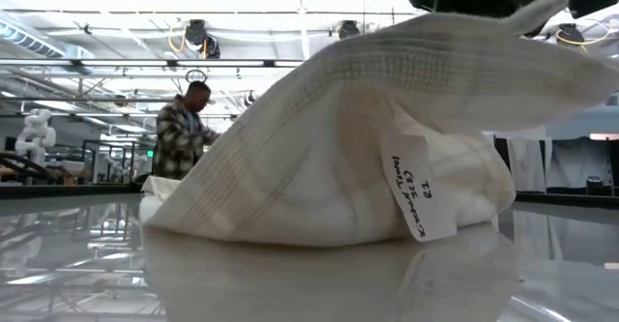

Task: Roll towel
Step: Roll the white-brown patterned towel

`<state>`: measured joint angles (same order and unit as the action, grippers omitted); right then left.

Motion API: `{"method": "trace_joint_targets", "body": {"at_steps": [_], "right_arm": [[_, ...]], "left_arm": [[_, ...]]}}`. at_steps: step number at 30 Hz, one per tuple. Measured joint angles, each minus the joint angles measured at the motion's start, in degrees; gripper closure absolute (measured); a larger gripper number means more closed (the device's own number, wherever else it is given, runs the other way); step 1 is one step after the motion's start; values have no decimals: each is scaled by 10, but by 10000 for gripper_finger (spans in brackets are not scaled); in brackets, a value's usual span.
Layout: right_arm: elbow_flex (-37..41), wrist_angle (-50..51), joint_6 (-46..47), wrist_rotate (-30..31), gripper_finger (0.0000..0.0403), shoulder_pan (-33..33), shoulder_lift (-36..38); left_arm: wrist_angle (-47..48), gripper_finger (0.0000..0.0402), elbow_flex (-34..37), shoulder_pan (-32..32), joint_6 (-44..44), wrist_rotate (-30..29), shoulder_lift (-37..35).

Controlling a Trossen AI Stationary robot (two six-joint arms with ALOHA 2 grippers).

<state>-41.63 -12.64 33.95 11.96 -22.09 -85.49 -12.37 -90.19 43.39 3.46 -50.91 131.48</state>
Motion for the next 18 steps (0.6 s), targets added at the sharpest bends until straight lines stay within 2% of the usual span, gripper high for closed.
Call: {"method": "trace_joint_targets", "body": {"at_steps": [3,9,18], "right_arm": [[0,0,-1,0,399,0,0],[0,-2,-1,0,399,2,0],[0,-10,-1,0,399,8,0]], "left_arm": [[7,219,0,8,-8,-2,-1],[74,219,0,16,-44,-47,-1],[67,219,0,16,-30,-63,11]]}}
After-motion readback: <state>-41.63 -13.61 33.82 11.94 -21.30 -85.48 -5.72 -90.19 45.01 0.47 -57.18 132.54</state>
